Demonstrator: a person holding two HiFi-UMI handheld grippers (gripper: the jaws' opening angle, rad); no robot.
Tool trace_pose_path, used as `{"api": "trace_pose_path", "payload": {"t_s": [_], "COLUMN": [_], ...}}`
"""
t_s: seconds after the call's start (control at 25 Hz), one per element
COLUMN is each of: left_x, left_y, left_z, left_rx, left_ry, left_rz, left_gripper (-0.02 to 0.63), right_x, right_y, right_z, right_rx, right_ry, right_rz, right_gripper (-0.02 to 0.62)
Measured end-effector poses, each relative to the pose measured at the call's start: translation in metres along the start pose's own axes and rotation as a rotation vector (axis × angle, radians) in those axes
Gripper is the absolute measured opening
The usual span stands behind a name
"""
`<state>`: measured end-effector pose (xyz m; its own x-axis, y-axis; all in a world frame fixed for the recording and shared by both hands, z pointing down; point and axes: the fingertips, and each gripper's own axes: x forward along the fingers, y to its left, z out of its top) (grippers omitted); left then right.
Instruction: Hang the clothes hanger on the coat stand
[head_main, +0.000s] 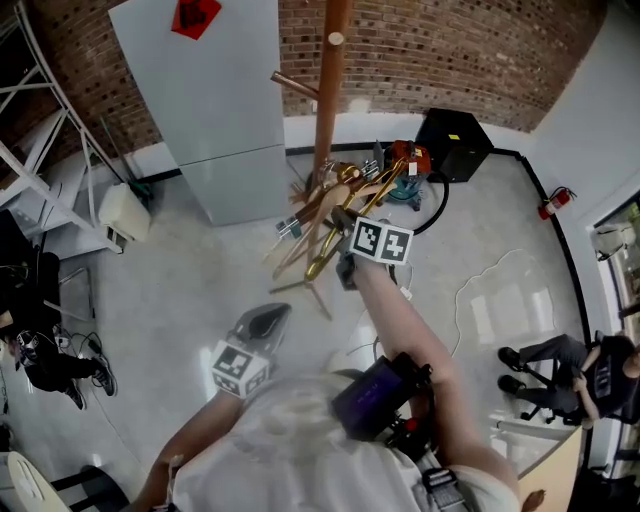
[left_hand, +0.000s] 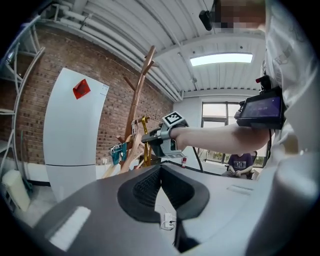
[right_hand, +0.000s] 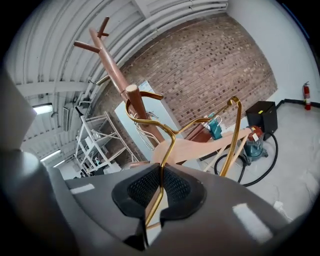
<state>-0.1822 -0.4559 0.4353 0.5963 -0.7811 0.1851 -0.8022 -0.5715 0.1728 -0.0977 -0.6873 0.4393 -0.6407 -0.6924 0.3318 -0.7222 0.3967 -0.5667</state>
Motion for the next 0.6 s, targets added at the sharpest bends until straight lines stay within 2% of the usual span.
{"api": "trace_pose_path", "payload": {"t_s": [0.16, 0.24, 0.44, 0.6], "left_x": [0.002, 0.002, -0.001, 0.001], "left_y": [0.001, -0.004, -0.004, -0.008], "left_z": [0.0, -0.004, -0.008, -0.008], "left_rx": [0.003, 0.01, 0.018, 0.014], "left_ry": [-0.001, -0.002, -0.005, 0.006], "left_rz": [0.01, 0.003, 0.005, -0.011], "left_gripper": [0.002, 0.002, 0.002, 0.002], "right_x": [0.011, 0.01, 0.006, -0.016], "right_y": [0.004, 0.008, 0.025, 0.027], "right_z": [-0.005, -0.008, -0.006, -0.007], "right_rx": [0.016, 0.013, -0.059, -0.122], "right_ry": [-0.021, -0.039, -0.072, -0.098], "right_rz": [0.017, 0.032, 0.085, 0.075], "right_gripper": [0.032, 0.053, 0.155, 0.163]}}
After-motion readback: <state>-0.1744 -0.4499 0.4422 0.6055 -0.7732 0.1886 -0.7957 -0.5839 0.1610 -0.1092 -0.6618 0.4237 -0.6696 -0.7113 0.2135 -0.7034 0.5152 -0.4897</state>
